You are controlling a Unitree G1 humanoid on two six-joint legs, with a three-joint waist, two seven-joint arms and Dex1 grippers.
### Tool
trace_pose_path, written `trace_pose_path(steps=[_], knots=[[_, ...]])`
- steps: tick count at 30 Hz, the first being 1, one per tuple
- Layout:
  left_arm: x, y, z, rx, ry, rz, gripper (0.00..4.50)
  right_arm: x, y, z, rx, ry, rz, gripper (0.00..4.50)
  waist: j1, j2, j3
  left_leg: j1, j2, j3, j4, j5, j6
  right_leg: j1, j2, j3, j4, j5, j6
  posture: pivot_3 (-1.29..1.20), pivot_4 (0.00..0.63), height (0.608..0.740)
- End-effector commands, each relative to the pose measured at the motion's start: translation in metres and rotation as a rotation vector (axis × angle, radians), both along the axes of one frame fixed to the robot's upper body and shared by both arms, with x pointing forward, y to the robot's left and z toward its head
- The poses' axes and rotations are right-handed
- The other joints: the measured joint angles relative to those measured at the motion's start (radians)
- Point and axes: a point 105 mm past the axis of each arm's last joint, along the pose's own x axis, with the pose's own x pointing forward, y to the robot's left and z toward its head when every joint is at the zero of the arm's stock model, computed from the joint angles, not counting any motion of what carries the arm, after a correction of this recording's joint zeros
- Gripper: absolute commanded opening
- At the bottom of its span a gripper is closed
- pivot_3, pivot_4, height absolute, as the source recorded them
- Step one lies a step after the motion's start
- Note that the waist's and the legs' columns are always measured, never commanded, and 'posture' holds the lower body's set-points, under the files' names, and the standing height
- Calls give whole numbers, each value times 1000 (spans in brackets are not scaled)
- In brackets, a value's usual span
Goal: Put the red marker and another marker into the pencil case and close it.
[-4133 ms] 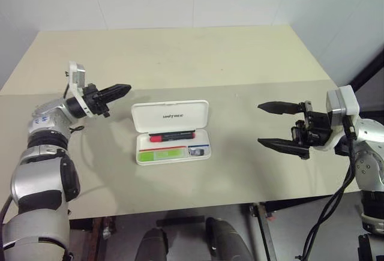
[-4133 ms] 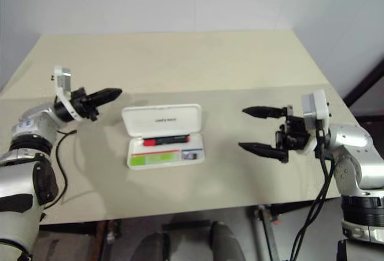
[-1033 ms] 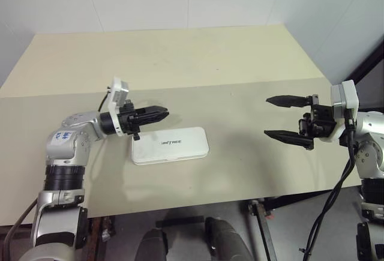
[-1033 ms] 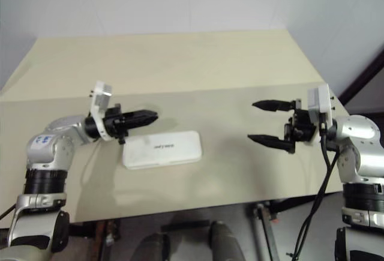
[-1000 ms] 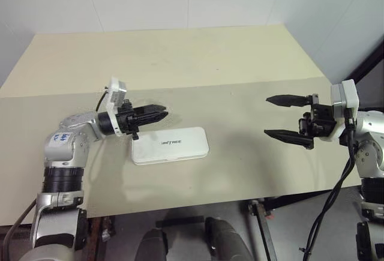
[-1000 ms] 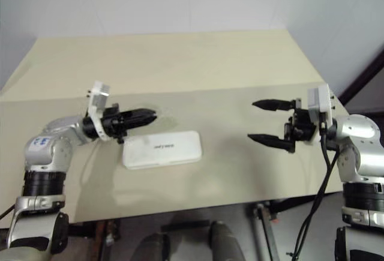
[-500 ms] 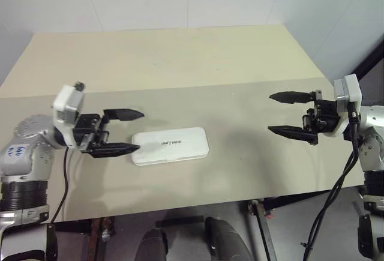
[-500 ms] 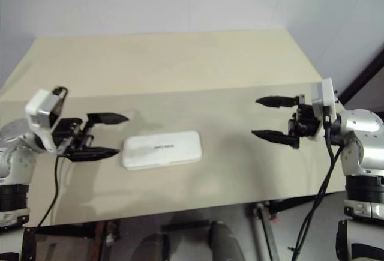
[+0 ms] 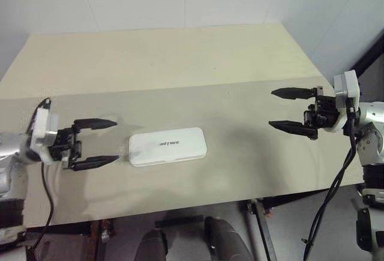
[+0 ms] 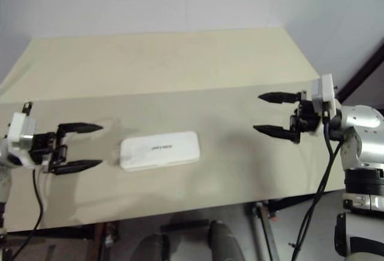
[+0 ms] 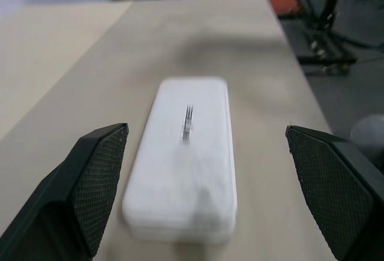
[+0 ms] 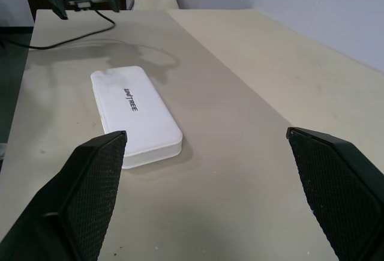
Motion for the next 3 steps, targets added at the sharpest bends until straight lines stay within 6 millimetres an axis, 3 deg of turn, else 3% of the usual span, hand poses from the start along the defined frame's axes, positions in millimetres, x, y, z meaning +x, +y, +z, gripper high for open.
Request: trace_pose_path(steps=[1, 3], knots=[[-12, 6, 15, 33, -36, -55, 4461, 0, 5, 12, 6, -76, 29, 4500, 0, 1, 0, 0, 0, 0, 0, 0, 0, 0, 0, 0, 0, 0, 0, 0, 150, 740], [-12, 8, 16, 31, -26, -50, 4461, 1, 8, 15, 26, -93, 35, 4500, 1, 1, 0, 0, 0, 1, -1, 0, 0, 0, 0, 0, 0, 0, 0, 0, 150, 740]])
